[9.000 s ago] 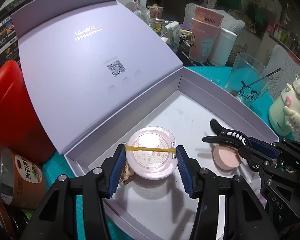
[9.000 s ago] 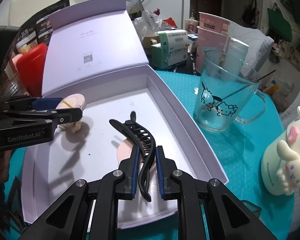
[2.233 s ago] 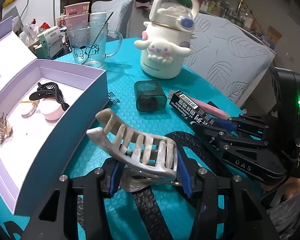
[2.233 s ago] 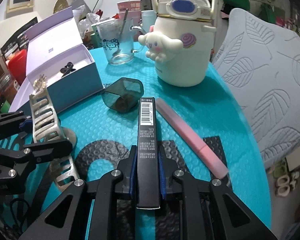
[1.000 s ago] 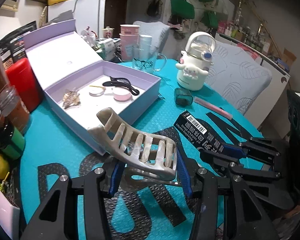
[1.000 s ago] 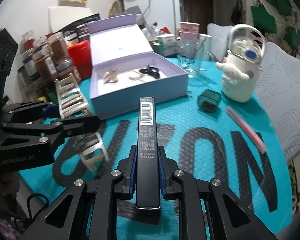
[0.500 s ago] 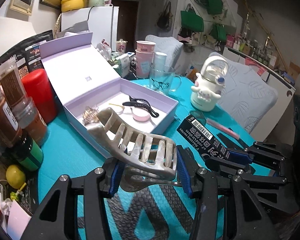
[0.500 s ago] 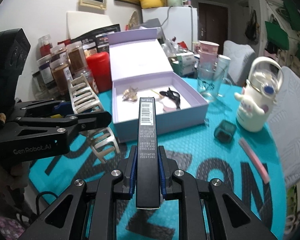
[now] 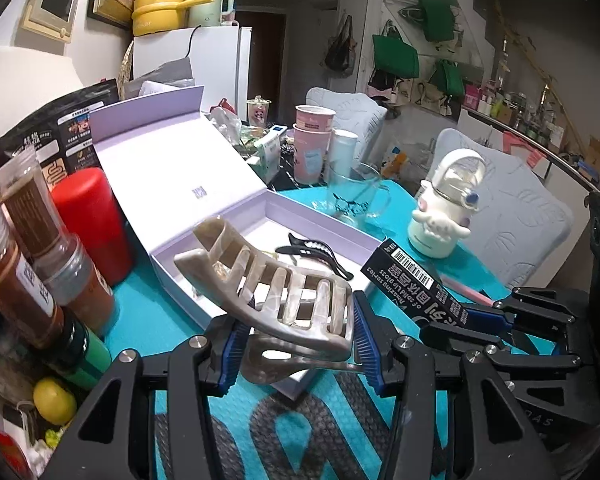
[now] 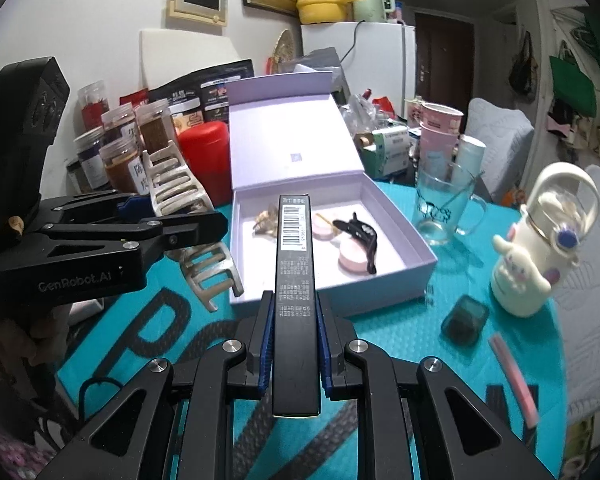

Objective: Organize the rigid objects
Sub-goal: 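Carry the beige clip with the left tool while the right tool carries the black box into the box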

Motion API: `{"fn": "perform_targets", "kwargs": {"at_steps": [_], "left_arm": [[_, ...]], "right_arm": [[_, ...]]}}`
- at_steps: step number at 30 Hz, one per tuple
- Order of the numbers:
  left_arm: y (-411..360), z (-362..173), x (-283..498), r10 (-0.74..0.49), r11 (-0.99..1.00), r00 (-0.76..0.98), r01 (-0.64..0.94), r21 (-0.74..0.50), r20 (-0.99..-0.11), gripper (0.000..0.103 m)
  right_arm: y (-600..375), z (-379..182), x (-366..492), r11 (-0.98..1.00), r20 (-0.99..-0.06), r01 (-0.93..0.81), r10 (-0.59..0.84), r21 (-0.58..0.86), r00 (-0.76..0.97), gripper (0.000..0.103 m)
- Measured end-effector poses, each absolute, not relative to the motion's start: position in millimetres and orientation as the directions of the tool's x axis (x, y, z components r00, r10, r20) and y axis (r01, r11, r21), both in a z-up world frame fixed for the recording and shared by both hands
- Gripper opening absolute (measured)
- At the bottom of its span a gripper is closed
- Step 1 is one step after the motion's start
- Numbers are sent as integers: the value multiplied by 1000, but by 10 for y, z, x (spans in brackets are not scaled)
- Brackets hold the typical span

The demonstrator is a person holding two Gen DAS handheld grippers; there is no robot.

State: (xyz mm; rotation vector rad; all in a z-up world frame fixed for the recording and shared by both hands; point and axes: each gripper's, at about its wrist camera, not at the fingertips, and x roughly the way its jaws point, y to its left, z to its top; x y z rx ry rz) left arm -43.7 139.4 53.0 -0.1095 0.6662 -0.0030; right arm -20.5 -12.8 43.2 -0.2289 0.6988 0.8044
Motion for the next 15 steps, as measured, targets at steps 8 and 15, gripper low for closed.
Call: {"fn": "perform_targets", "kwargs": {"at_steps": [8, 15], "left_arm": [[1515, 566, -143, -32, 995, 789, -35, -97, -614, 48], [1579, 557, 111, -33, 995, 785, -29, -91, -619, 48]], "right_arm": [[35, 476, 96, 674, -653, -734, 592, 82, 471, 19], [139, 497, 388, 678, -649, -731, 590, 75, 480, 19]]}}
